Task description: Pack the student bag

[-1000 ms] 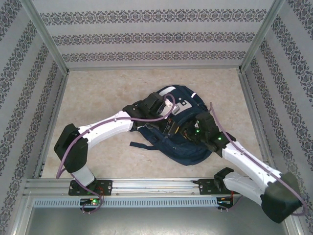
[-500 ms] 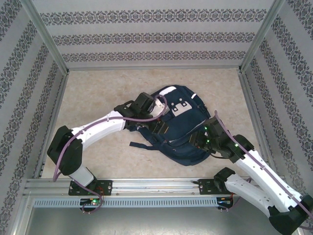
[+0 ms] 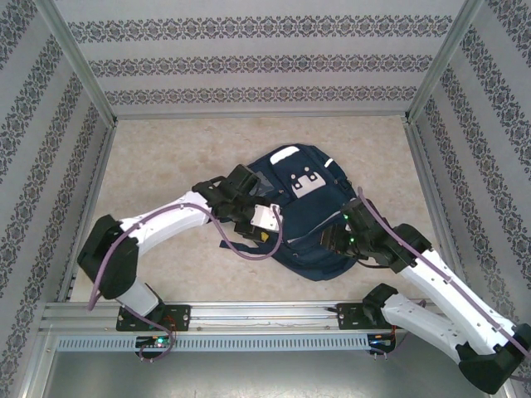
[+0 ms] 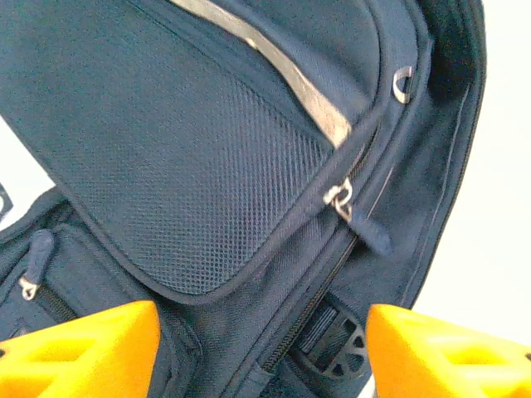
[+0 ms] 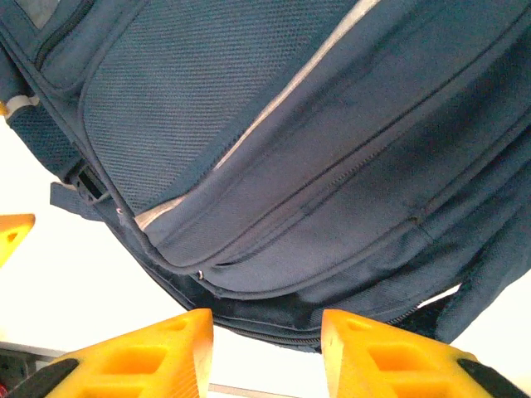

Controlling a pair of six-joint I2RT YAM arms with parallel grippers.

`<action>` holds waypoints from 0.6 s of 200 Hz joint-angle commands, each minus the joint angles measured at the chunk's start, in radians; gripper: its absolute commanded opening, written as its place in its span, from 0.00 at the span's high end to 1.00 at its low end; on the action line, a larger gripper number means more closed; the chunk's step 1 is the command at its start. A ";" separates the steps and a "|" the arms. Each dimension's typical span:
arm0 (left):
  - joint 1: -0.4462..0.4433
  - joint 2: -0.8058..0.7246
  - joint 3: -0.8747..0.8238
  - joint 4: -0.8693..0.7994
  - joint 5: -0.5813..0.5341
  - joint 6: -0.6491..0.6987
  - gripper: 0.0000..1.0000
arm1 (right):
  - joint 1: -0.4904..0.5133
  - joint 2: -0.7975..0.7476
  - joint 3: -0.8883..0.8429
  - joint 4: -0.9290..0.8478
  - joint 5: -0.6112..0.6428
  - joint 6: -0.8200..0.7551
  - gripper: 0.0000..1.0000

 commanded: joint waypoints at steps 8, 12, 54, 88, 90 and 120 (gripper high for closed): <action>-0.022 0.059 0.021 0.061 -0.067 0.126 0.37 | 0.011 -0.055 -0.046 0.025 0.001 0.028 0.61; -0.025 0.062 0.017 0.089 -0.069 0.118 0.38 | 0.010 -0.059 -0.049 0.026 0.001 0.028 0.61; -0.076 0.129 0.069 0.146 -0.155 0.055 0.47 | 0.013 -0.073 -0.080 0.038 -0.038 0.028 0.61; -0.085 0.212 0.127 0.012 -0.146 0.121 0.53 | 0.013 -0.096 -0.103 0.050 -0.043 0.031 0.61; -0.085 0.215 0.127 0.011 -0.149 0.124 0.53 | 0.014 -0.097 -0.103 0.050 -0.043 0.032 0.61; -0.085 0.260 0.104 0.019 -0.168 0.154 0.54 | 0.013 -0.105 -0.111 0.054 -0.041 0.025 0.59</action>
